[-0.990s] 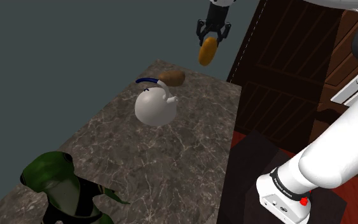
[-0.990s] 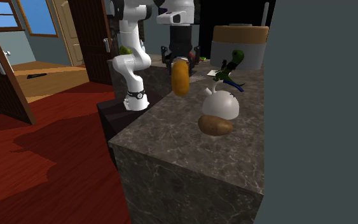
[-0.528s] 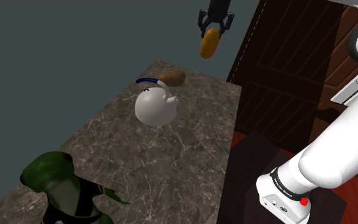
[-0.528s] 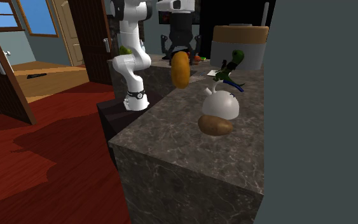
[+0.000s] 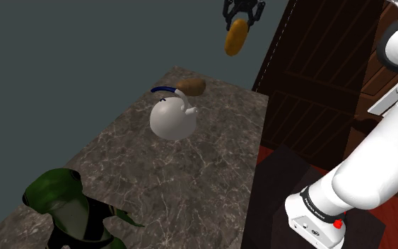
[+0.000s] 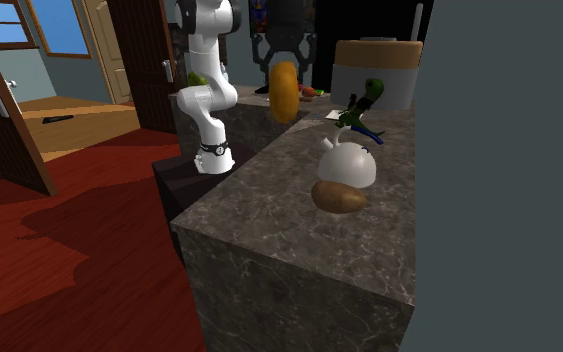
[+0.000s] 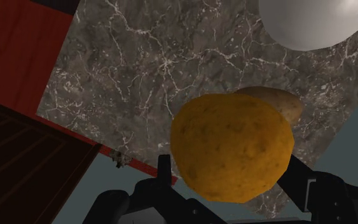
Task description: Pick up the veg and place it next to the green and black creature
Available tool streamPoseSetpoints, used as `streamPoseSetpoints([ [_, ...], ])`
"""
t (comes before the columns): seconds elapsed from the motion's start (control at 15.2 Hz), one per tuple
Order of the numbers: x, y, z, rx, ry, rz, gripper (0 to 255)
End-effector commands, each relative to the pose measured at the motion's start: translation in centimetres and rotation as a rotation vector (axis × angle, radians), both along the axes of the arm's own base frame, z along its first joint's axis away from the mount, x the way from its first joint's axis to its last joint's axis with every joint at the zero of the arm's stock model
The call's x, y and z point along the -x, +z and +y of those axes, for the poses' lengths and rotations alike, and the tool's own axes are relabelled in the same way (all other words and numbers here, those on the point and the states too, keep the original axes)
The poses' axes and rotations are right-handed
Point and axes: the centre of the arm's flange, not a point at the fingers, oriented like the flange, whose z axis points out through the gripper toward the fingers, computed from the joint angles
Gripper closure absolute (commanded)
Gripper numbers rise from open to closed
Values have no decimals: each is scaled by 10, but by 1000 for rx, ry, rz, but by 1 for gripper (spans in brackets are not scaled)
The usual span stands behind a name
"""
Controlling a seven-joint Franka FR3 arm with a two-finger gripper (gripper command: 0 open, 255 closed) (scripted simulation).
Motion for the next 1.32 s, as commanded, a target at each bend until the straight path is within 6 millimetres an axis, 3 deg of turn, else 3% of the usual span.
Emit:
streamPoseSetpoints([
  [0.0, 1, 10, 0, 0, 0, 0, 255],
  [0.2, 1, 25, 0, 0, 0, 0, 255],
  [1.25, 83, 25, 195, 0, 0, 0, 255],
])
